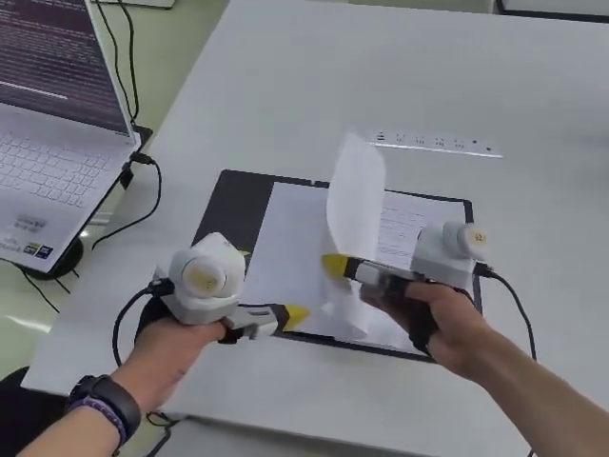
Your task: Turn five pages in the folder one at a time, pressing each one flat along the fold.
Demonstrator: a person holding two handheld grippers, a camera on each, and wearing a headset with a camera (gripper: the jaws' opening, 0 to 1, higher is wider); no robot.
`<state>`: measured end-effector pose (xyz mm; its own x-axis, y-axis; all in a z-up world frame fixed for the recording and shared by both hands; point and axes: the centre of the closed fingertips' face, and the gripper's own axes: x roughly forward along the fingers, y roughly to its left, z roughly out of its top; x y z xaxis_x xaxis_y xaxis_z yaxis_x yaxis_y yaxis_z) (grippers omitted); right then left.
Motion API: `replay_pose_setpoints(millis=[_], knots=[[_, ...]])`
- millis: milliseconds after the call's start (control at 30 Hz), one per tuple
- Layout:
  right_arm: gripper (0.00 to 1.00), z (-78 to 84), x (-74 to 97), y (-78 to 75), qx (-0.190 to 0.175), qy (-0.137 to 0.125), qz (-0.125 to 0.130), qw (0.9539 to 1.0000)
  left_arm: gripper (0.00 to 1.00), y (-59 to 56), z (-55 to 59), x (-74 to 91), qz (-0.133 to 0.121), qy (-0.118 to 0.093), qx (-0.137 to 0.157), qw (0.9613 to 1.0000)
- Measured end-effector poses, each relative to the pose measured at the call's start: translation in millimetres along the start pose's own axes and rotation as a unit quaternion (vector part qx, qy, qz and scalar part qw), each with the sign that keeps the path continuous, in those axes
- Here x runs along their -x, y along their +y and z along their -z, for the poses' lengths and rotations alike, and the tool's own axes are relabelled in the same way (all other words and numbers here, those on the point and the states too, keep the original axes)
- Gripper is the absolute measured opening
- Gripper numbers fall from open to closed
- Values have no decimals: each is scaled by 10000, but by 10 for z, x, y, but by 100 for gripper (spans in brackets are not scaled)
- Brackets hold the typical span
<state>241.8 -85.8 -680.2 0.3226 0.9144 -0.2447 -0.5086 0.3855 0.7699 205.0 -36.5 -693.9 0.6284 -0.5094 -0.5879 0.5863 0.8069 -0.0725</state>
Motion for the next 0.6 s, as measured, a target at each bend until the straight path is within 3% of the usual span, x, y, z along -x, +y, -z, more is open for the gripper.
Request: replay_pose_setpoints(millis=[367,600], knots=[[0,153,-356,41,-131,288,-111,9994,73,225,179,196,-222,38,165,9996],[0,272,-545,24,-245,455,-90,9986,73,275,192,241,-277,-33,298,9992]])
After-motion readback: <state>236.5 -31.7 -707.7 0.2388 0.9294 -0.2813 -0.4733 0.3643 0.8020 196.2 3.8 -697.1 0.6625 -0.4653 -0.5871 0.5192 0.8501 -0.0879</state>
